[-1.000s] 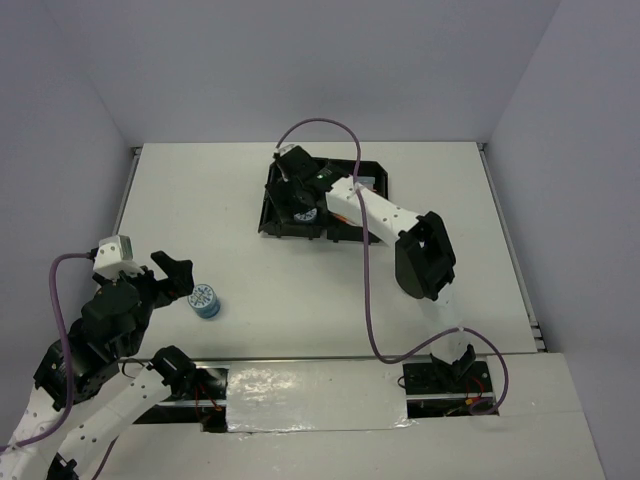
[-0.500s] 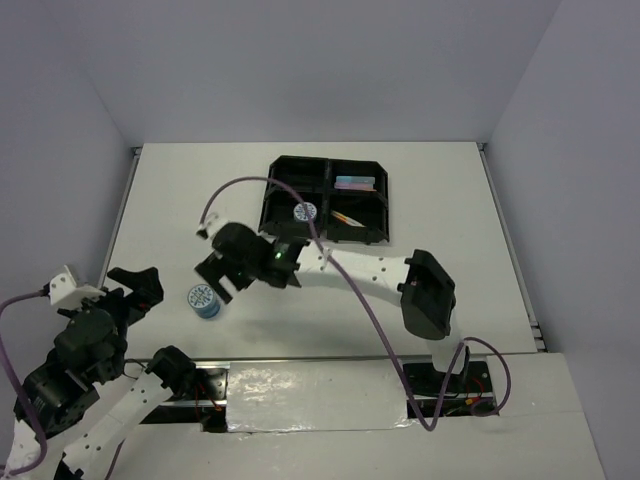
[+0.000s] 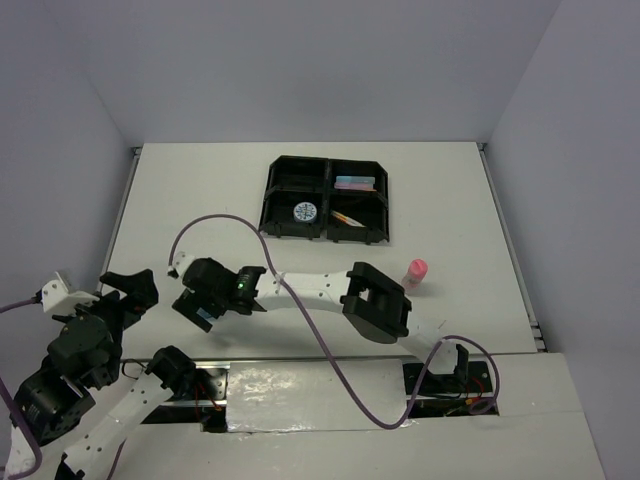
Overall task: Sort the stationery into containers
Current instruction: Pick up the stationery from the center of the board.
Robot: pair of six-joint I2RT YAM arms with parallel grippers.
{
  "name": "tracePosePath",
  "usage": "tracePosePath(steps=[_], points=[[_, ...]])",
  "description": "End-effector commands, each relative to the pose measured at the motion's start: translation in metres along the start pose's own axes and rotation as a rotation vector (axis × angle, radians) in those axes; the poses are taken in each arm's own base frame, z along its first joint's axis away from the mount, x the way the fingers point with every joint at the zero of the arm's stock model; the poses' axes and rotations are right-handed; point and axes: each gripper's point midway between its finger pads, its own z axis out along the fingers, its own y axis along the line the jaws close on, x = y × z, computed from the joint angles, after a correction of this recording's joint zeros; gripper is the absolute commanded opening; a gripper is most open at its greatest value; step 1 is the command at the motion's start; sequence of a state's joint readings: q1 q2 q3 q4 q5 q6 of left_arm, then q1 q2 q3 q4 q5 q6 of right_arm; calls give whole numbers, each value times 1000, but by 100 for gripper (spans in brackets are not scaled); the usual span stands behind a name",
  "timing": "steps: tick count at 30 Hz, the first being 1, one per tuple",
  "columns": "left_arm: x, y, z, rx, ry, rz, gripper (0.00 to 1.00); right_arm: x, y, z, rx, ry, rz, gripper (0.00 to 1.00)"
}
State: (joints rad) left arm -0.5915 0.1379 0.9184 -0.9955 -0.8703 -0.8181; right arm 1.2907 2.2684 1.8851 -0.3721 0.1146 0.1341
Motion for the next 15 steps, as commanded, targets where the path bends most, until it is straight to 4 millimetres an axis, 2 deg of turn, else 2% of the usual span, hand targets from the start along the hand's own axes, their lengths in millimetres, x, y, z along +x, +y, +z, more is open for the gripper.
tracePosePath(steps=[1, 12, 14, 15], points=[[-12, -3, -4, 27, -39, -43, 99, -40, -6, 3, 37, -124, -21, 100], [-10, -11, -2, 52, -27, -17, 99, -42, -5, 27, 41, -164, -37, 98], [-9, -12, -1, 54, -23, -9, 99, -44, -5, 26, 35, -172, -36, 89], [-9, -13, -2, 59, -24, -10, 99, -45, -5, 26, 36, -175, -37, 80]])
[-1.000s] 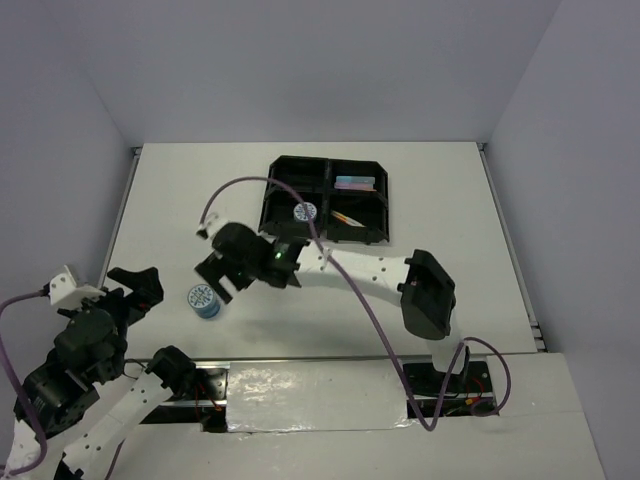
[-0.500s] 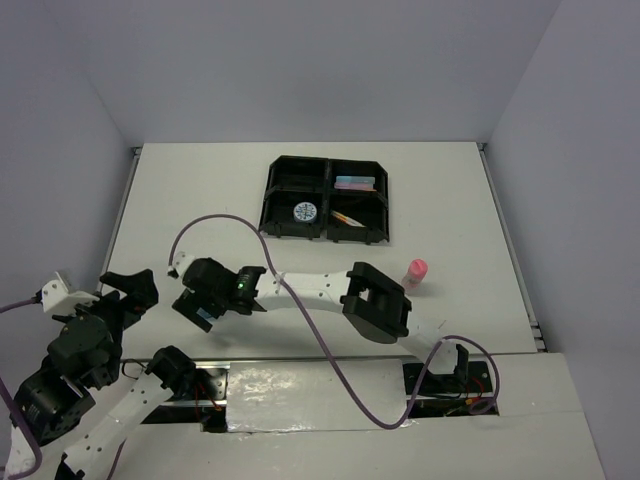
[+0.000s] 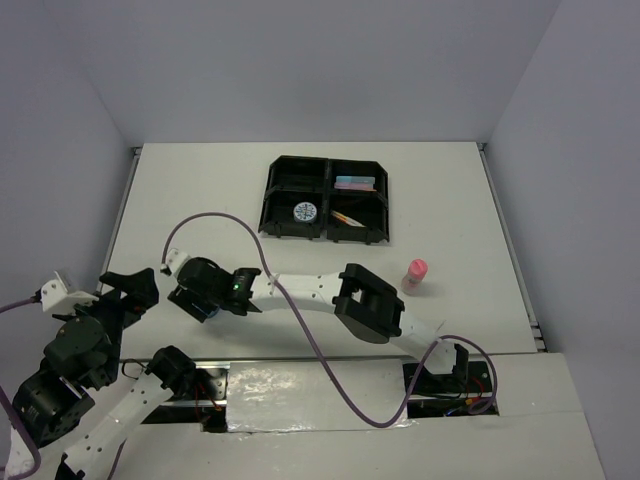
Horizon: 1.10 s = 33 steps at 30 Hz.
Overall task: Sort the stationery into containers
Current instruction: Pick up the stationery from the center of the board, then place the stationery in the storage box.
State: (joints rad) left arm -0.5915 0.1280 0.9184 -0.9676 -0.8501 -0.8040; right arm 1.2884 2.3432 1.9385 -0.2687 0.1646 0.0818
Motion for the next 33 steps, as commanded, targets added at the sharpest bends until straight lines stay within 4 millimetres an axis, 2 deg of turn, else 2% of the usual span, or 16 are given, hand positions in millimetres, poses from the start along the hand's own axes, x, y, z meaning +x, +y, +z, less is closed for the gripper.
tracePosePath(steps=[1, 4, 6, 7, 8, 12, 16, 18, 19, 21, 22, 25, 28, 30, 32, 33], points=[[-7, -8, 0, 30, -20, 2, 99, -27, 0, 3, 5, -87, 1, 69], [-6, -9, 0, 34, -17, 7, 99, -25, -6, -2, 30, -70, -10, 50], [-5, -10, 1, 39, -13, 13, 99, -28, -8, -9, 38, -74, -16, 48], [-6, -10, 1, 42, -15, 11, 99, -23, -10, -11, 42, -65, -21, 11], [-5, -10, 1, 43, -14, 13, 99, -30, -15, -17, 59, -81, -9, 0], [-5, -12, 1, 47, -12, 18, 99, -44, -25, -35, 98, -104, -11, 0], [-4, -13, 2, 50, -8, 25, 99, -88, -67, -80, 210, -197, 4, 0], [-4, -14, 2, 50, -6, 28, 99, -99, -96, -95, 262, -218, 36, 0], [-3, -14, 3, 52, -4, 32, 99, -107, -126, -108, 309, -236, 72, 0], [-3, -15, 3, 55, -2, 34, 99, -108, -160, -119, 374, -237, 106, 0], [-3, -15, 3, 57, -2, 34, 99, -109, -197, -128, 432, -243, 142, 0], [-3, -16, 3, 61, -2, 36, 99, -111, -246, -135, 475, -253, 190, 0], [-3, -17, 3, 63, -2, 36, 99, -102, -306, -140, 515, -242, 259, 0], [-3, -17, 3, 64, -2, 38, 99, -105, -321, -139, 504, -251, 272, 0], [-3, -18, 3, 69, -1, 40, 99, -90, -333, -124, 498, -205, 276, 0], [-3, -19, 3, 70, 0, 42, 99, -94, -338, -124, 486, -210, 274, 0]])
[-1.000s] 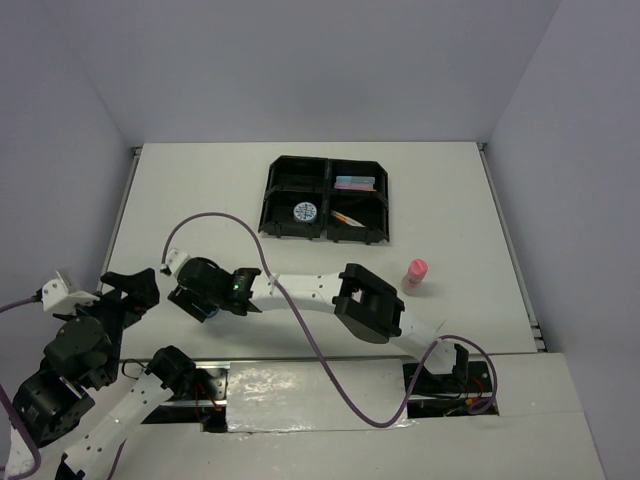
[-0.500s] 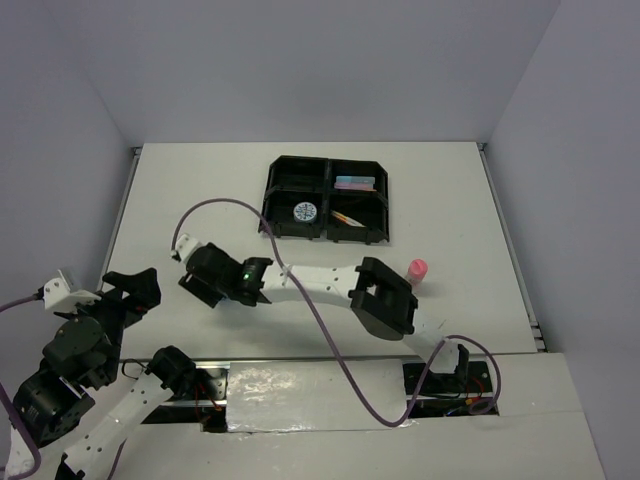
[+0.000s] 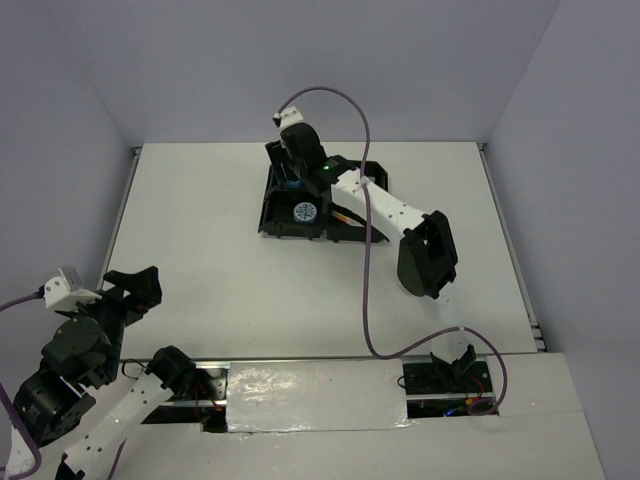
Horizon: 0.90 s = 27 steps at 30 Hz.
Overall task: Sort the stationery into containers
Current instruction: Place the stationery in the storage box.
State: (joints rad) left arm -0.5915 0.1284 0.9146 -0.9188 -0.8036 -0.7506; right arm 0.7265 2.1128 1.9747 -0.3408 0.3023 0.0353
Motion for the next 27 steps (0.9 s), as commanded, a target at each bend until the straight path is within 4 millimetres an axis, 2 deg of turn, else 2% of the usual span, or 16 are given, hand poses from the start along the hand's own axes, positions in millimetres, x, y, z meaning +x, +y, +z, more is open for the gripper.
tracePosePath(steps=[1, 11, 16, 19, 24, 27], points=[[-1, -7, 4, 13, -1, 26, 99, -4, 35, 9, -117, -5, -25, 0], [2, -11, 7, 18, 13, 44, 99, 10, 48, 20, -179, -33, -17, 0], [2, -12, 7, 21, 13, 45, 99, 27, 51, 30, -177, 13, -27, 0], [1, -11, 6, 22, 10, 42, 99, 40, 48, 32, -163, 33, -34, 0], [1, -11, 6, 26, 10, 41, 99, 45, 37, 27, -119, 34, -43, 0], [1, -11, 6, 25, 9, 40, 99, 50, 32, 27, -97, 50, -49, 4]])
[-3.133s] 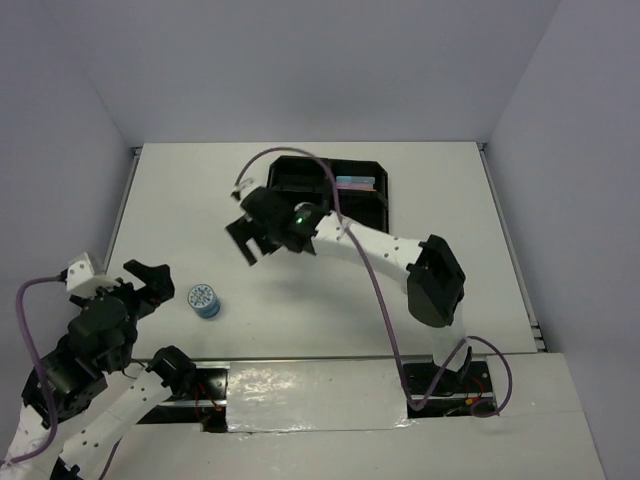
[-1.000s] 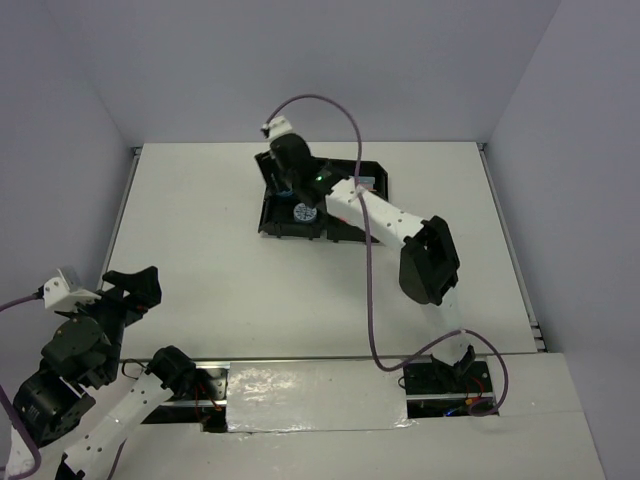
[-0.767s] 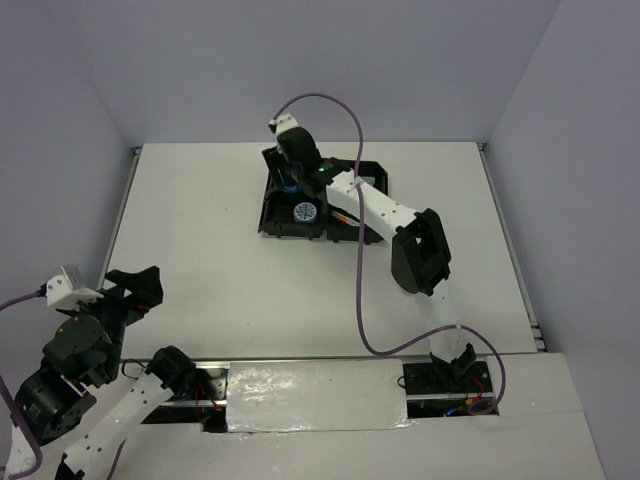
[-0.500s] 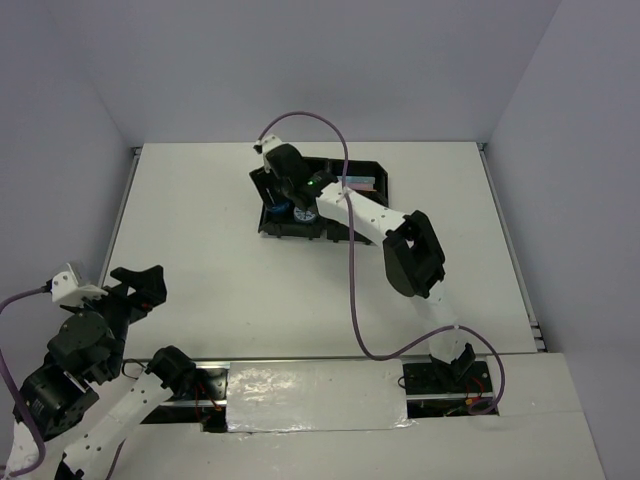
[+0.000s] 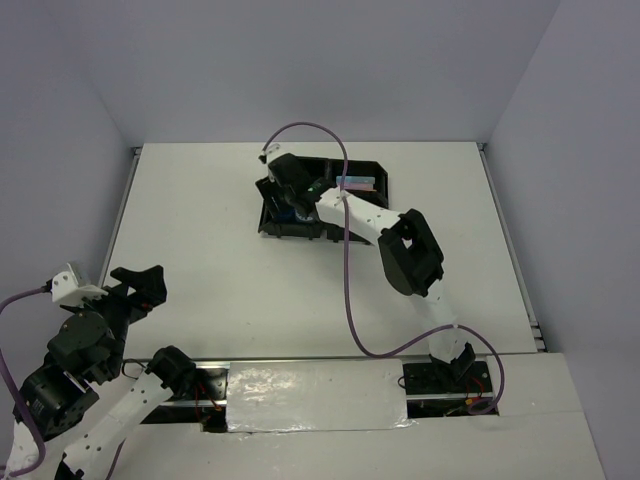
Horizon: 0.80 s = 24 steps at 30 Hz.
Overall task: Sort the stationery into containers
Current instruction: Place the stationery in the storage box.
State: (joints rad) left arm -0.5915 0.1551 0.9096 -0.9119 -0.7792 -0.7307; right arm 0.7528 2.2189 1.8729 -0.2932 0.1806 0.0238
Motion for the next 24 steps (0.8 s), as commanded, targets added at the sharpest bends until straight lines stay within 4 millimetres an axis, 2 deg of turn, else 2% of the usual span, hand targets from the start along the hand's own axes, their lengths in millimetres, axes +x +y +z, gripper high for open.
tracePosePath(steps=[1, 3, 5, 6, 7, 9, 11, 12, 17, 18, 24], points=[[-5, -6, 2, 16, -20, 3, 99, -39, -11, -14, 43, -108, 9, 5], [-6, -5, 1, 17, -22, 1, 99, -31, -12, -10, 53, -85, 4, 8], [-7, -5, 1, 19, -25, -4, 99, -28, -12, -6, 54, -71, 1, 18], [-6, -5, 1, 18, -26, -2, 99, -26, -11, -6, 52, -64, 0, 33], [-6, -5, 1, 21, -24, -1, 99, -27, -11, -6, 51, -65, 6, 43], [-6, -6, 1, 21, -24, -1, 99, -31, -9, -9, 45, -73, 14, 56], [-6, -6, 1, 21, -21, 1, 99, -36, -9, -12, 39, -86, 22, 61], [-5, -6, 2, 19, -19, 5, 99, -38, -10, -14, 38, -90, 29, 69], [-5, -6, 2, 20, -20, 2, 99, -50, -8, -25, 27, -102, 34, 75], [-6, -6, 2, 19, -22, 1, 99, -51, -8, -28, 27, -105, 34, 99], [-4, -7, 3, 18, -13, 12, 99, -78, -13, -68, 18, -175, 45, 100]])
